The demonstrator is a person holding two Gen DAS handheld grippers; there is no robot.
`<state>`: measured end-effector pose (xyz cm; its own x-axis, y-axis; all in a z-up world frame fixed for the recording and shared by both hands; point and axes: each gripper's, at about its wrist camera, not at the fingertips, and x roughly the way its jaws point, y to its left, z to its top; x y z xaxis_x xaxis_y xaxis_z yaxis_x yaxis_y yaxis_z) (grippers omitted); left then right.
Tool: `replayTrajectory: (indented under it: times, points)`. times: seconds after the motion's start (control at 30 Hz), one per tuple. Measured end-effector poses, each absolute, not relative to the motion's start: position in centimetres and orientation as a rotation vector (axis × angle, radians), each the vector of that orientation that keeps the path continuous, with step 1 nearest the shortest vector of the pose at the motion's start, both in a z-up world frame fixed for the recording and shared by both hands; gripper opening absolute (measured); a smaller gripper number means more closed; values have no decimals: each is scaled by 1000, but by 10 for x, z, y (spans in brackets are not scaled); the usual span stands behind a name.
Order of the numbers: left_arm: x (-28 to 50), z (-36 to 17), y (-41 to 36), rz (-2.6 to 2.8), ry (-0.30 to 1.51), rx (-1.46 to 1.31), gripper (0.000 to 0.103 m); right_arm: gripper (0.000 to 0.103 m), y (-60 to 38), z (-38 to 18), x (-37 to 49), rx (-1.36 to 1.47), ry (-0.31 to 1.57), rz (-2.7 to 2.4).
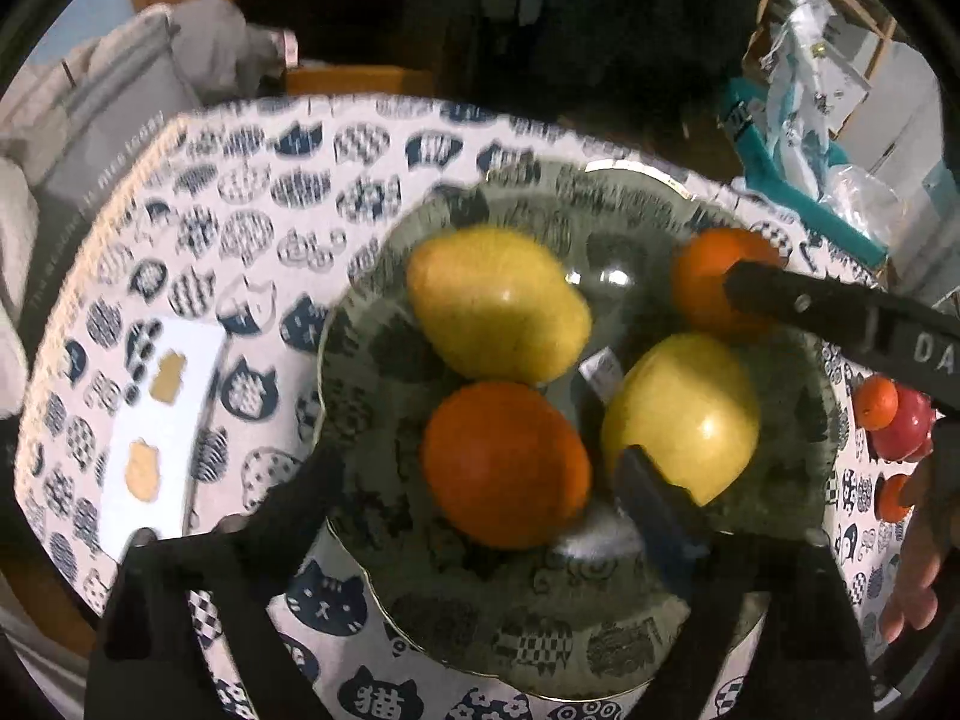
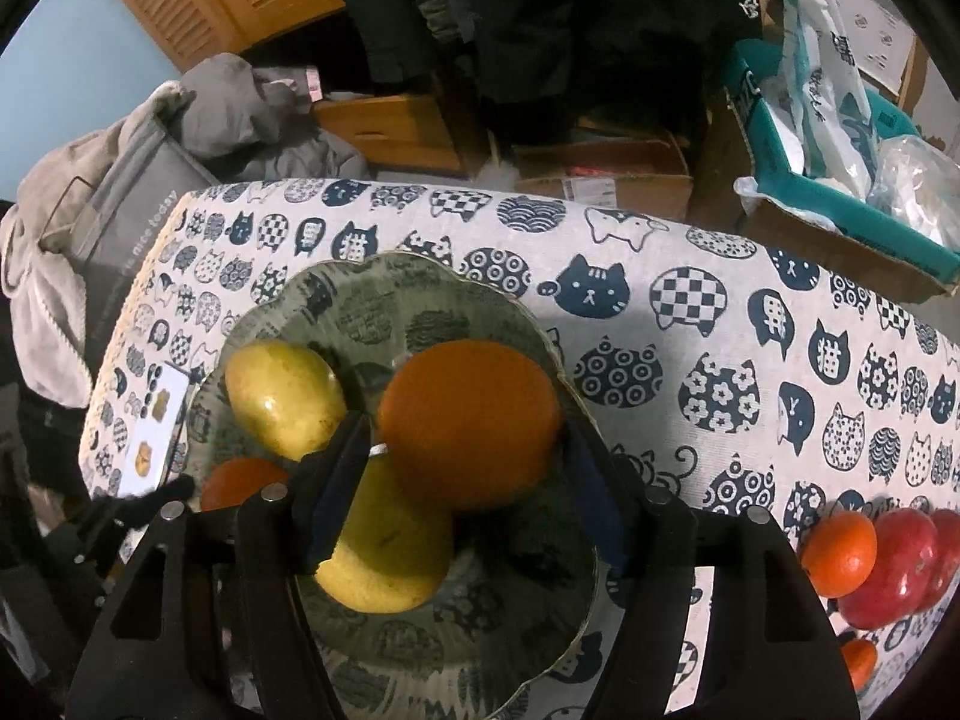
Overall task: Organize fruits
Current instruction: 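Lower both oranges into the glass bowl and open both tools, then lift both open tools up and away from the glass bowl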
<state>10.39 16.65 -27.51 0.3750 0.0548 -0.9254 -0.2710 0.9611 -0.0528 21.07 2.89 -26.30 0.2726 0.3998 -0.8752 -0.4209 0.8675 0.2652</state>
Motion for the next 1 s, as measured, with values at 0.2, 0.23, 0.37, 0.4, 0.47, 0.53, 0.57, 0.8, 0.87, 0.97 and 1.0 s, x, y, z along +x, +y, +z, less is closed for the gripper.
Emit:
replayTrajectory:
  times: [0.2, 0.23, 0.37, 0.4, 0.47, 0.53, 0.57, 0.8, 0.87, 0.97, 1.0]
  points:
    - [102, -265, 169, 210, 1153, -221, 96, 74, 29, -248, 207, -28, 1130, 556]
    - [101, -262, 169, 209, 1147, -221, 96, 74, 28, -244, 207, -24, 1120, 557]
    - [99, -250, 165, 213, 1118, -209, 96, 75, 23, -229, 203, -23, 1086, 549]
    - [98, -247, 164, 213, 1109, -209, 96, 75, 22, -224, 201, -24, 1076, 545]
    - [95, -239, 162, 207, 1087, -212, 96, 75, 18, -216, 198, -27, 1055, 536]
    - [93, -231, 159, 205, 1068, -206, 96, 75, 13, -208, 194, -32, 1035, 525]
    - [92, -226, 158, 203, 1056, -203, 96, 75, 10, -202, 191, -35, 1024, 518]
    - [82, -196, 143, 168, 982, -196, 96, 75, -12, -170, 174, -64, 949, 456]
    - [79, -187, 138, 156, 959, -194, 96, 75, -20, -161, 168, -68, 926, 444]
    - [75, -172, 130, 132, 924, -195, 96, 75, -32, -147, 158, -75, 892, 426]
    - [74, -168, 127, 127, 914, -192, 96, 75, -37, -141, 154, -74, 878, 420]
